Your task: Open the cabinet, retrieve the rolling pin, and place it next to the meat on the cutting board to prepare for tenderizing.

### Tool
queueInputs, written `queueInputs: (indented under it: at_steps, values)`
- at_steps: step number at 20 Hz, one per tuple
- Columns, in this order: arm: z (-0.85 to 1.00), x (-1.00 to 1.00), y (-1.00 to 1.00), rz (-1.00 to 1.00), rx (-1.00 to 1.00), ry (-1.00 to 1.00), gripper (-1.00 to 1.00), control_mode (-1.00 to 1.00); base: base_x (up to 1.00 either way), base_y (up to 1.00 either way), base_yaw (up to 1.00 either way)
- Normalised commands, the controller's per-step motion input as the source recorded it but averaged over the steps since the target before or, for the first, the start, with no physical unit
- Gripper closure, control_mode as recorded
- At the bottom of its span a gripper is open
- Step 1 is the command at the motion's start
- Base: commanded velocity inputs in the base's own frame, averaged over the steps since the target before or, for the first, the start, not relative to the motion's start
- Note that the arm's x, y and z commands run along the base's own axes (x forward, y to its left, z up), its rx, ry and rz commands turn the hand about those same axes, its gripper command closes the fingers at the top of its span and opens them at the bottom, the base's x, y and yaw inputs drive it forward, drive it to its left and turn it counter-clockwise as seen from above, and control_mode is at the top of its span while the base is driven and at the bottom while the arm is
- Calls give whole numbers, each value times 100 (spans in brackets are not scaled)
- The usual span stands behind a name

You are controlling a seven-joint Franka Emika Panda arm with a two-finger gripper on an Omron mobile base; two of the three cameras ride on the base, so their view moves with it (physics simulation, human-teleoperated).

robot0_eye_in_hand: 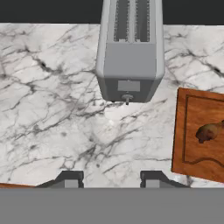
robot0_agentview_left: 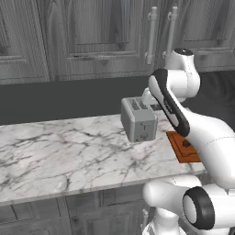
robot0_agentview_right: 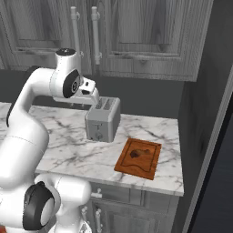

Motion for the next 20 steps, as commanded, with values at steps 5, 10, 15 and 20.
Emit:
queueInputs:
  at_steps: [5, 10, 15, 20]
  values:
    - [3, -17, 0, -1, -1, -9, -100, -100, 0, 0, 0]
    - [38, -41, -4, -6, -9, -35, -100, -100, 0, 0, 0]
    - [42, -14, -11, -2, -6, -32, -100, -100, 0, 0, 0]
    - [35, 3, -10, 0, 0, -16, -100, -100, 0, 0, 0]
